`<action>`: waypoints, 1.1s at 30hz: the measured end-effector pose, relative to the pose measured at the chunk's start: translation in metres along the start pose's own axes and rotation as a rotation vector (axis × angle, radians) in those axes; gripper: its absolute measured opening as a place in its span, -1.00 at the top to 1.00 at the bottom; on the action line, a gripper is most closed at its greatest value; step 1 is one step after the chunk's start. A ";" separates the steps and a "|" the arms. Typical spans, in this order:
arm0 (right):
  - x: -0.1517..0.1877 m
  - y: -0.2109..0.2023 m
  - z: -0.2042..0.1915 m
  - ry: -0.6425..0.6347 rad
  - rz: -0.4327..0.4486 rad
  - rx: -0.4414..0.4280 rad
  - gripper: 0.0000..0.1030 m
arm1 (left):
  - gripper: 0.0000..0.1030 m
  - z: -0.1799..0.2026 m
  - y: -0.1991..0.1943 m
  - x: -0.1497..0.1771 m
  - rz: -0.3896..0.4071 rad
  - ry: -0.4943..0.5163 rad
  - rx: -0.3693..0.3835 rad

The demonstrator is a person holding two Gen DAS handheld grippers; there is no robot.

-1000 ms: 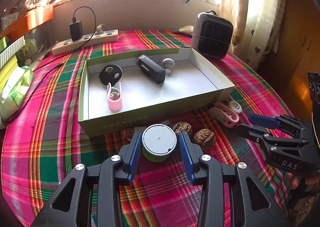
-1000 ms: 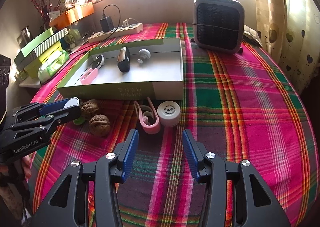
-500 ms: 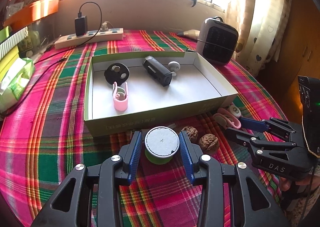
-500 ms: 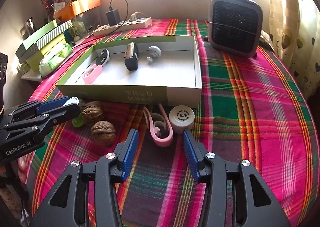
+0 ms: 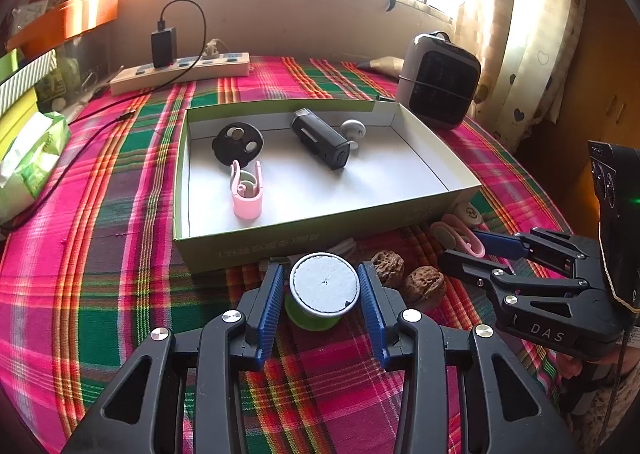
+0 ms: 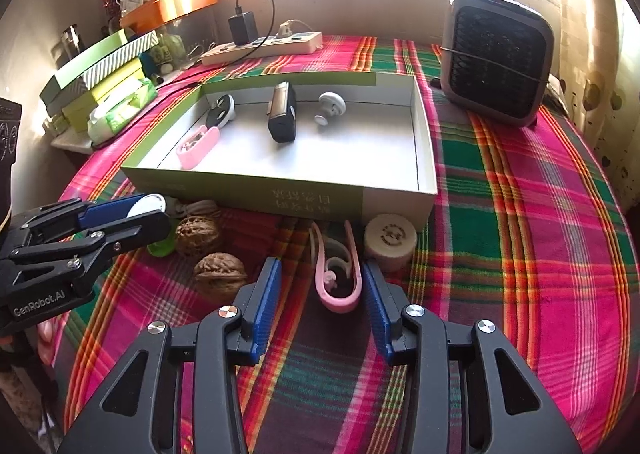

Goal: Organize objects
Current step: 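Grasp the green-and-white tape roll with the left tool while the right tool grasps the second pink hook, then lift the tape roll with the left tool while the right tool lifts the pink hook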

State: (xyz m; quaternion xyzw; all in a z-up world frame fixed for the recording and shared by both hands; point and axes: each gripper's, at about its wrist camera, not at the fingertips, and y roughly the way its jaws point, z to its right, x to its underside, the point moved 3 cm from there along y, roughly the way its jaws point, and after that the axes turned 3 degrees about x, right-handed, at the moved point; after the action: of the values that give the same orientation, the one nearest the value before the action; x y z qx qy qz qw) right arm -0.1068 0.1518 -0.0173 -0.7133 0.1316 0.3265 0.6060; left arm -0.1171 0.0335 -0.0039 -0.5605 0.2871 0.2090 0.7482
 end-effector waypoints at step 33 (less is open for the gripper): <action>-0.006 0.005 0.003 -0.014 0.006 0.061 0.52 | 0.40 -0.008 0.001 0.001 -0.005 -0.009 -0.008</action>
State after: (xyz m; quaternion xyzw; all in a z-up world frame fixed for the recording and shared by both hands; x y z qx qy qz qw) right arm -0.1146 0.1521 -0.0174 -0.6917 0.1397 0.3292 0.6275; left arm -0.1186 0.0266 -0.0070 -0.5632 0.2816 0.2106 0.7478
